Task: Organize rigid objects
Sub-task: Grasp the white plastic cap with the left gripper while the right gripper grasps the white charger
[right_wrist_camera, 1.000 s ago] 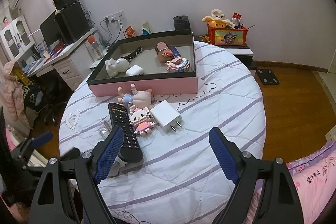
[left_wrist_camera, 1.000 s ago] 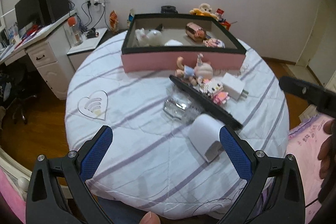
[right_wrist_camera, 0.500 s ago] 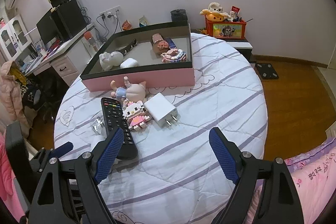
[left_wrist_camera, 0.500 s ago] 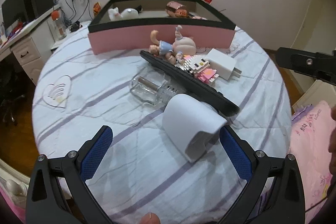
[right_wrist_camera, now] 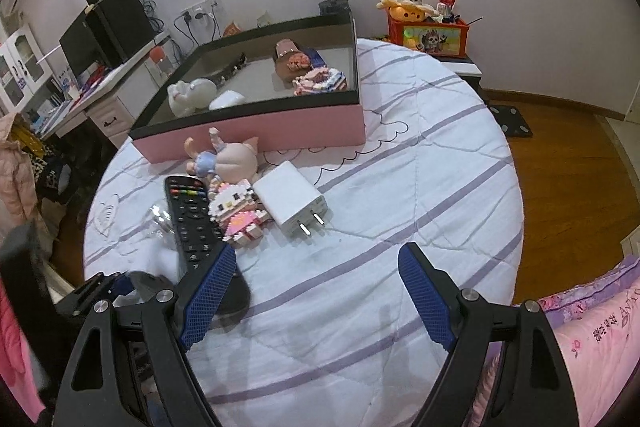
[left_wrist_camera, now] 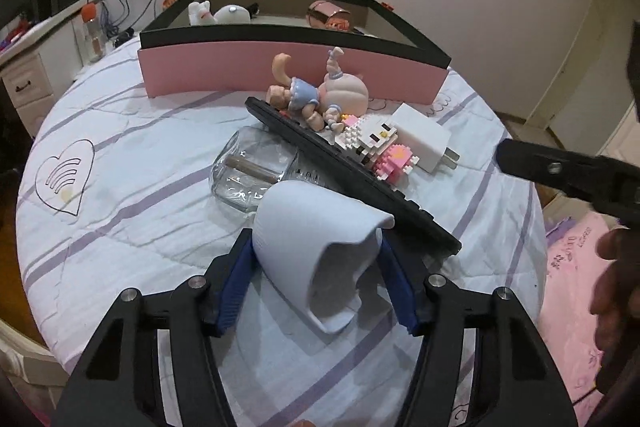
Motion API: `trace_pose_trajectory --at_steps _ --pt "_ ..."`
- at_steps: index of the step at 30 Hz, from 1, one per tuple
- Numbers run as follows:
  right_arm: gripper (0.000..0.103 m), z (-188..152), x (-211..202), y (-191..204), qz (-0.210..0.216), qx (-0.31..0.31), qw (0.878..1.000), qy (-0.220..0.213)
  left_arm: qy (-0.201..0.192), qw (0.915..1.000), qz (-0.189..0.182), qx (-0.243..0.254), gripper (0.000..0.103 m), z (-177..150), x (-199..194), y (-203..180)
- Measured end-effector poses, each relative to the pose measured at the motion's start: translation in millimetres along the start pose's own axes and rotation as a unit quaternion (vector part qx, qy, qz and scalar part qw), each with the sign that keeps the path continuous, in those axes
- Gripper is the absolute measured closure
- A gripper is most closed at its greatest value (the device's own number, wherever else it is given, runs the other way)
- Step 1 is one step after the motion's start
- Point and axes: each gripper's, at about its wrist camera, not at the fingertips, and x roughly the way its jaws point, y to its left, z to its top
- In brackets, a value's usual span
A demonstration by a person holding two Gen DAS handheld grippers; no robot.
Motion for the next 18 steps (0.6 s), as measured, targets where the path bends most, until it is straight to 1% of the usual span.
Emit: trace_pose_trajectory --at_steps 5,8,14,18 --pt "0.018 9 22 6 -0.013 -0.028 0.999 0.007 0.000 1.0000 -0.009 -0.002 0.042 0 -2 4" --pt "0.018 14 38 10 -0.028 -0.053 0.998 0.018 -0.001 1.0000 -0.008 -0.005 0.042 0 -4 8" --pt "0.018 23 63 16 -0.038 -0.091 0.994 0.041 -0.002 0.9999 -0.006 -0.016 0.042 4 -11 21" --pt "0.019 27 74 15 -0.037 -0.101 0.993 0.045 -0.004 0.9997 -0.006 -0.021 0.042 5 -16 27"
